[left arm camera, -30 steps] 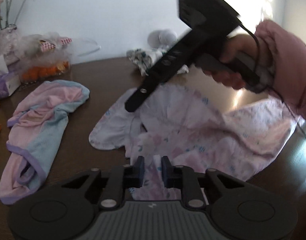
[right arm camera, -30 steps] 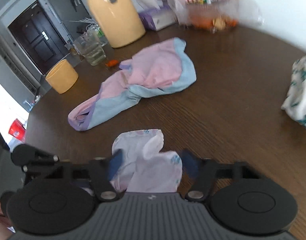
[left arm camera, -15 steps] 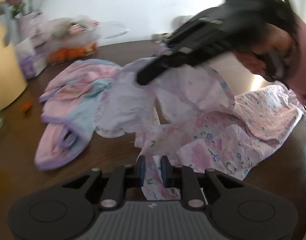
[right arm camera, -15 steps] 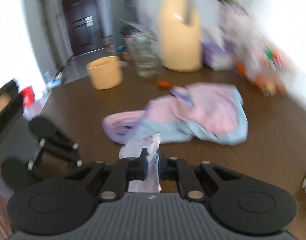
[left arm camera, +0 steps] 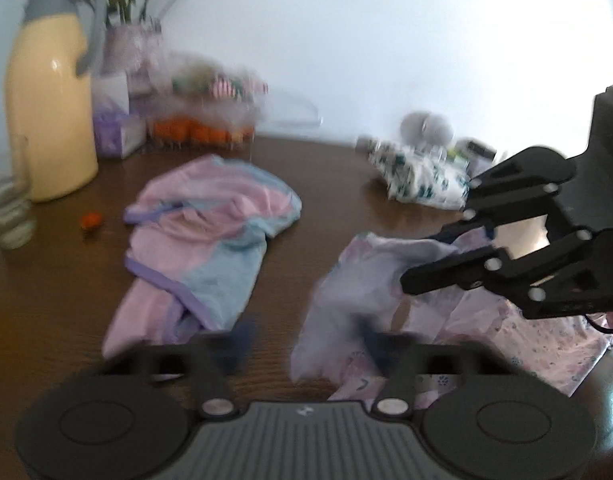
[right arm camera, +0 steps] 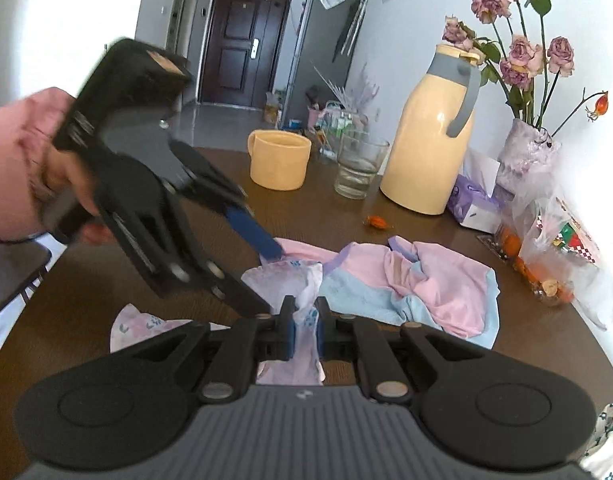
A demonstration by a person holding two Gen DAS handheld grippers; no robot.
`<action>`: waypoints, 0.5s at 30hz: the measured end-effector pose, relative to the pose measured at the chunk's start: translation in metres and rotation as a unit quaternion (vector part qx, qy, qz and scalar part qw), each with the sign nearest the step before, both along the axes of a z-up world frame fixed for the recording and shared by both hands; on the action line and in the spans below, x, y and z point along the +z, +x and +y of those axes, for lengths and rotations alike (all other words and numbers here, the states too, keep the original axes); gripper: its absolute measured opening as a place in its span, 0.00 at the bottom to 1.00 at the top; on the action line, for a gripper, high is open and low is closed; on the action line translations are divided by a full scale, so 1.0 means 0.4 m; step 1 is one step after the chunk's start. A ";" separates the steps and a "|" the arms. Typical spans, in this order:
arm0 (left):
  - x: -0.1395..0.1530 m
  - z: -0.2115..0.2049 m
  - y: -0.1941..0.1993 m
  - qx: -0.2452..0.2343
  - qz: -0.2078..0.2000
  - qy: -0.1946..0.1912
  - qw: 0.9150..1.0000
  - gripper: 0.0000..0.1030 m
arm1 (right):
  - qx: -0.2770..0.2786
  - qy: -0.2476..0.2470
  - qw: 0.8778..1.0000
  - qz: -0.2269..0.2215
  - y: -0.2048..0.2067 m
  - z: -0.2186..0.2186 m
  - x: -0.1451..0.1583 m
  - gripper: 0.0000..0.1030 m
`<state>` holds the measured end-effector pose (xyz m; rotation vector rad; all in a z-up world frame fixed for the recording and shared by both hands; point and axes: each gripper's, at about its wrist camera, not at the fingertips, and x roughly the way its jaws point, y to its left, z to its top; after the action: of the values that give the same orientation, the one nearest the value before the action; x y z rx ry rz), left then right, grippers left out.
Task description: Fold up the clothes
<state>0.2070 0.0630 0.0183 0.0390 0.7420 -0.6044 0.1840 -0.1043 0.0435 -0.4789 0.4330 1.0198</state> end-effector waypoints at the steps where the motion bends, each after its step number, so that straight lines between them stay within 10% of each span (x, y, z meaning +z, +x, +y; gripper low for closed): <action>1: 0.002 -0.010 0.000 -0.005 0.007 -0.003 1.000 0.02 | -0.001 -0.001 1.000 0.001 0.000 -0.006 -0.003 0.12; 4: 0.032 -0.033 -0.030 0.004 -0.005 0.023 1.000 0.02 | -0.009 0.004 1.000 0.012 -0.004 -0.038 -0.005 0.47; 15: 0.032 -0.116 -0.090 -0.019 0.002 -0.025 0.999 0.02 | -0.043 0.029 0.993 0.102 -0.017 -0.145 -0.052 0.41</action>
<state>0.1711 0.0165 0.0311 0.0058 0.7305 -0.6598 0.1773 -0.1622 0.0228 -0.3009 0.5999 0.9992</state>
